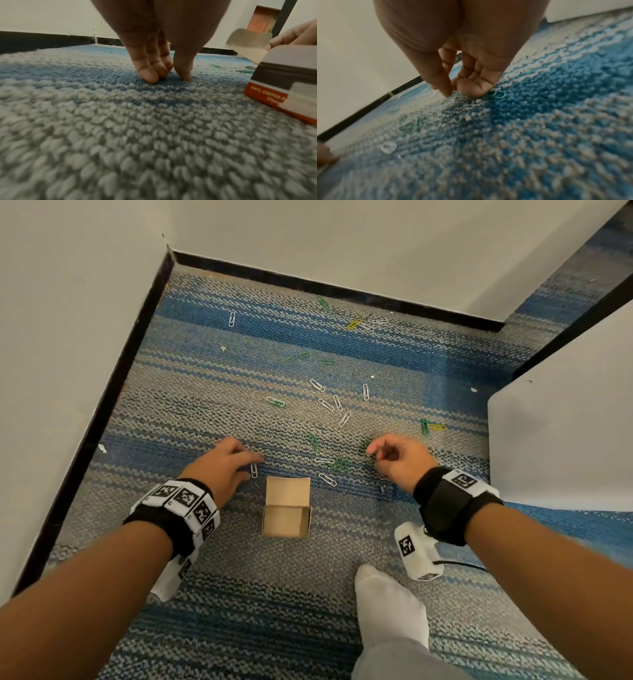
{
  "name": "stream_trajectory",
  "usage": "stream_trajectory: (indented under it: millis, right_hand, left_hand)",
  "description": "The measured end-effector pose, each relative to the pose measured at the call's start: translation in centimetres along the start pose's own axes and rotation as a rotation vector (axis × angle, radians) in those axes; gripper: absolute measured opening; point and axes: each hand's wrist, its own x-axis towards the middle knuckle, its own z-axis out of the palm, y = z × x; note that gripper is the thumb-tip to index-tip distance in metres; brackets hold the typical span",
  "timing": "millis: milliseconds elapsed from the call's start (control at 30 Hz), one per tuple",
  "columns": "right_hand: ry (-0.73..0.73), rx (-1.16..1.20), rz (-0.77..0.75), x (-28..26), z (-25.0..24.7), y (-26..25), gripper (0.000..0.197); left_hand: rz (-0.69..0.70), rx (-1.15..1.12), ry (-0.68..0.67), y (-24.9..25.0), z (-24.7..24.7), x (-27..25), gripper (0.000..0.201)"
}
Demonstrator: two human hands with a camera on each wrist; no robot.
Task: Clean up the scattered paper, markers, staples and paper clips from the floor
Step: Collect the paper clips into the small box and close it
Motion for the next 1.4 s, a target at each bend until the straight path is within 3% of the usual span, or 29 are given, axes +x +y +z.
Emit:
stream_trajectory:
  millis: [133,300,367,500,533,600,767,867,967,1100,1200,1267,1333,1400]
  right_hand:
    - [0.048,-0.242,-0.032,-0.3,0.6,0.2,0.014]
    - [0.188,-0.248,-0.057,-0.4,-1.2,0.9,0.009]
    - [0.12,-0.362,-0.149,-0.6,-1.4,0.7,0.012]
    - [-0.131,-0.545,-0.298,-1.1,1.1,-0.9,0.026]
    - [-0.172,-0.563,-0.314,-1.1,2.0,-1.4,0.029]
    - [-0.221,-0.6,-0.326,-1.1,3.7,-2.2,0.031]
    - [-0.208,-0.626,-0.379,-0.9,4.3,-3.2,0.017]
    - [-0.105,-0.421,-0.27,-0.6,3.1,-3.0,0.014]
    - [-0.044,-0.296,-0.142,-0.2,2.1,-2.2,0.029]
    - [-0.034,-0.32,-0.161,0.1,2.0,-2.0,0.021]
    - [-0.048,-0.304,-0.141,-0.1,2.4,-2.4,0.012]
    - [-0.118,-0.451,-0.151,-0.2,2.8,-2.4,0.022]
    - [-0.159,-0.552,-0.145,0.0,2.9,-2.4,0.031]
    - [-0.164,-0.527,-0.144,0.4,2.8,-2.4,0.025]
  left_hand:
    - [0.062,0.057,-0.001,0.0,-0.2,0.2,0.012]
    - [0.018,-0.002,0.058,0.7,-0.5,0.2,0.013]
    - [-0.024,-0.041,0.103,1.5,-1.0,0.6,0.02]
    - [-0.022,-0.126,0.127,3.7,-1.9,2.0,0.009]
    - [-0.017,-0.163,0.125,4.2,-1.9,2.4,0.017]
    - [0.031,-0.154,0.104,5.2,-2.0,3.3,0.027]
    - [0.039,-0.095,0.011,7.5,-1.9,5.0,0.018]
    - [0.044,-0.091,0.001,7.8,-1.6,5.7,0.014]
    - [0.078,-0.082,-0.075,7.8,-1.2,6.4,0.016]
    - [0.114,0.09,-0.239,8.7,-1.1,7.2,0.039]
    - [0.142,0.143,-0.231,9.5,-1.3,7.5,0.021]
    - [0.155,0.153,-0.223,9.6,-1.3,7.6,0.009]
    - [0.152,0.139,-0.214,9.5,-1.3,7.8,0.009]
    - [0.156,0.135,-0.206,9.3,-1.3,7.9,0.017]
